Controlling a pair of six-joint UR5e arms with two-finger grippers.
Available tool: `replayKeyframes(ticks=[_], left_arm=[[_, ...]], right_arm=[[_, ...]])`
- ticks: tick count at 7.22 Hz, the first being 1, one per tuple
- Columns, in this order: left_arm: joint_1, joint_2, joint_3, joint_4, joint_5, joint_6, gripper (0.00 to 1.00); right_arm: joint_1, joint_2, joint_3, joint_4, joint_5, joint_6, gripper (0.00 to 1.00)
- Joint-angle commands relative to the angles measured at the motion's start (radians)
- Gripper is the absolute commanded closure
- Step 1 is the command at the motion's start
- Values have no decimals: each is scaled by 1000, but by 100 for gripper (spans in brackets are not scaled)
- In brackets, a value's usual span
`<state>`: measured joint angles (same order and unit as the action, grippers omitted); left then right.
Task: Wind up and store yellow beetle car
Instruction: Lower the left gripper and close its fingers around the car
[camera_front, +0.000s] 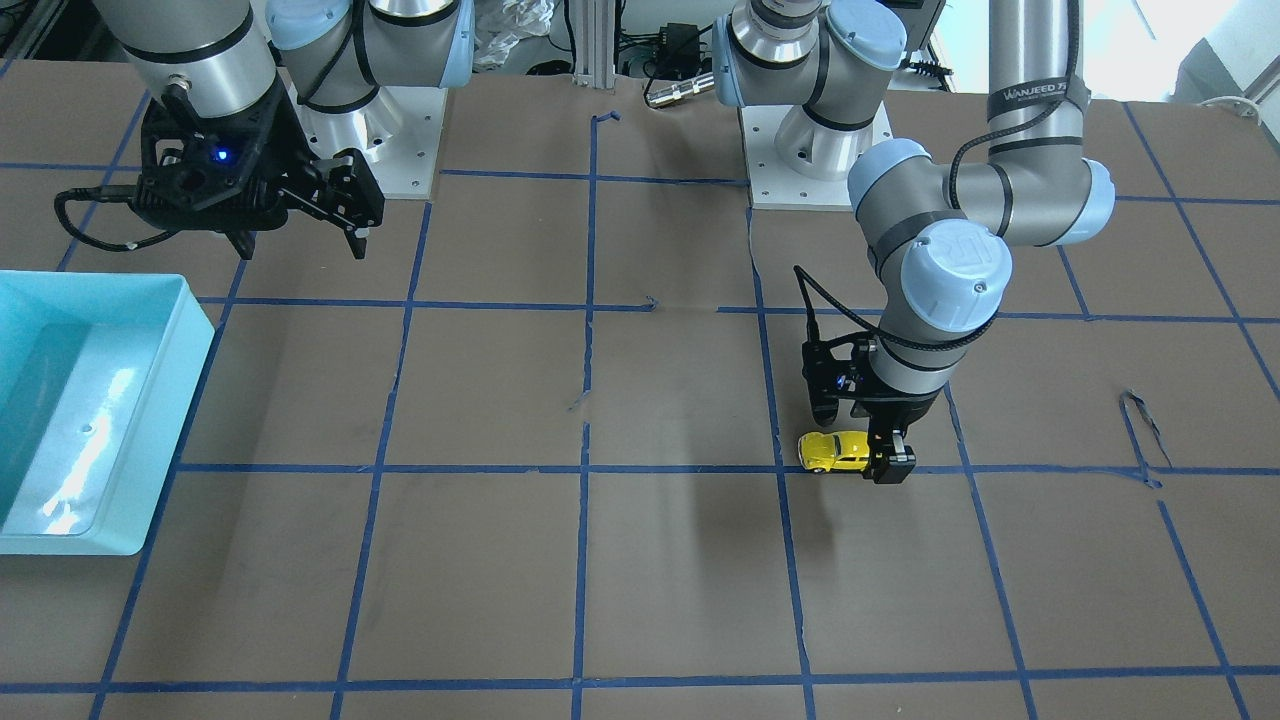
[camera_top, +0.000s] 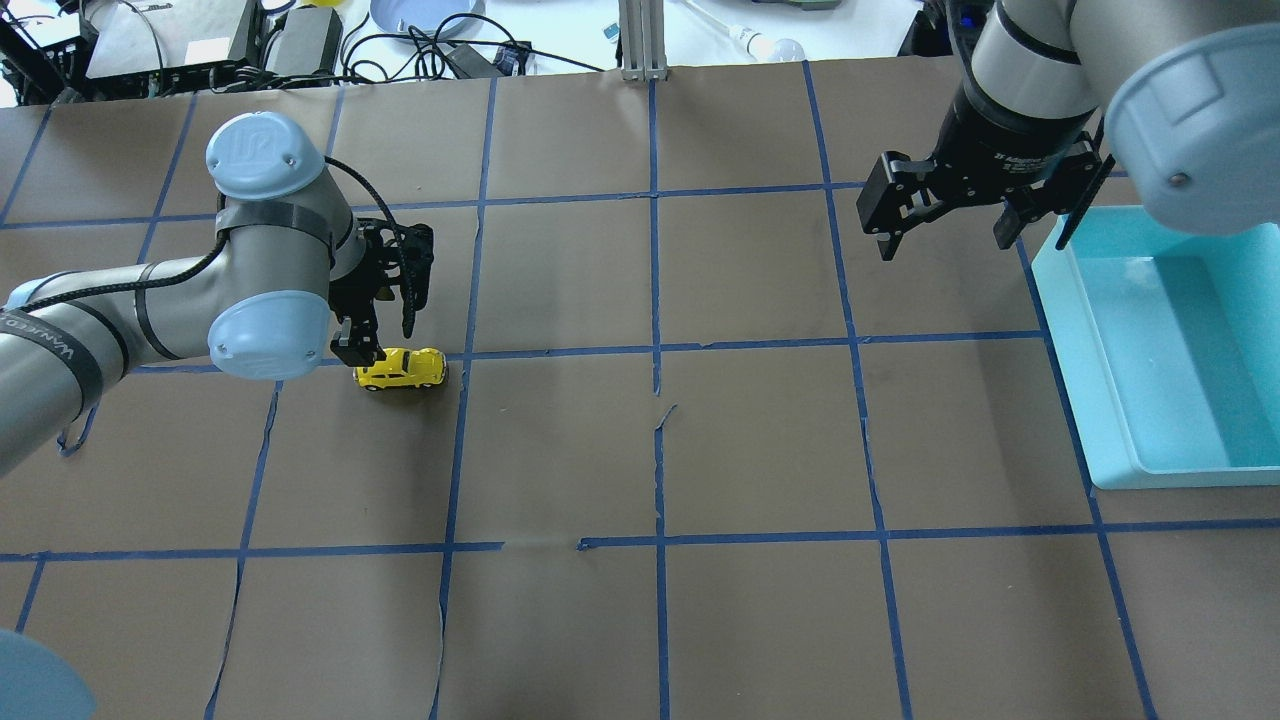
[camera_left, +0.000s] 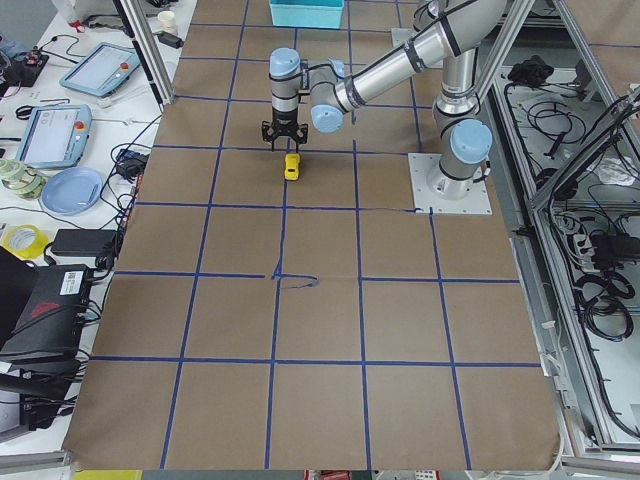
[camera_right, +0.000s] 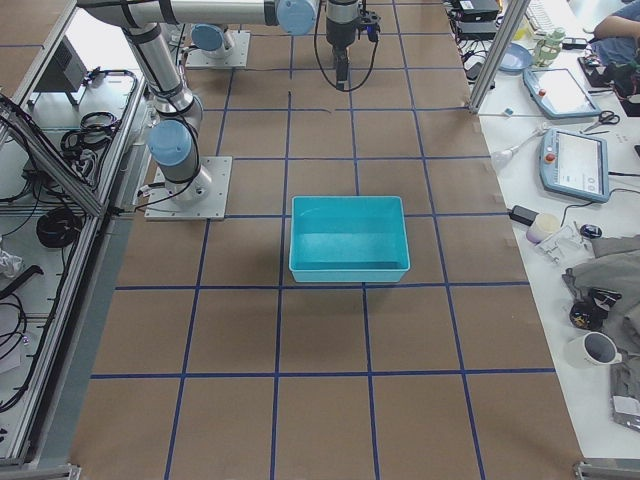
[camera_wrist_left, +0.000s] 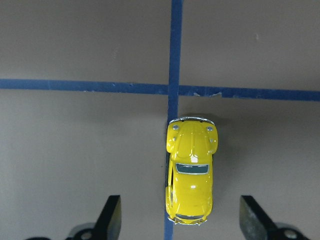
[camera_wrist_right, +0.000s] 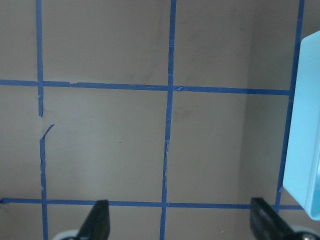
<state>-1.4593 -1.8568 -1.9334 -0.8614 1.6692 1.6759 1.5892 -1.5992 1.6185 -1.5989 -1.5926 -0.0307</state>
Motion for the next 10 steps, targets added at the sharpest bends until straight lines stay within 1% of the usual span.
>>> replayKeyframes(ticks=[1,2,3,4,5,8,10], left_arm=[[45,-25,-2,9,-6,-2,24],[28,-21,-13,6,-8,-24,33],[5,4,-47,16,-8,-21,34],[7,-19,-53,60,-26,-16,33],[8,-30,-64,112,-72,-15,33],[34,-28,-81,107,-65,-7,33],[34,-48,-82,102,-59,-18,35]], right_arm=[[0,-1,0,2,0,-2,0],[2,-1,1,2,3,-2,0],[0,1,1,-1,3,-2,0],[0,1,0,0,0,-2,0],[0,1,1,-3,0,-2,0],[0,1,1,-3,0,-2,0],[0,1,1,-3,0,-2,0]])
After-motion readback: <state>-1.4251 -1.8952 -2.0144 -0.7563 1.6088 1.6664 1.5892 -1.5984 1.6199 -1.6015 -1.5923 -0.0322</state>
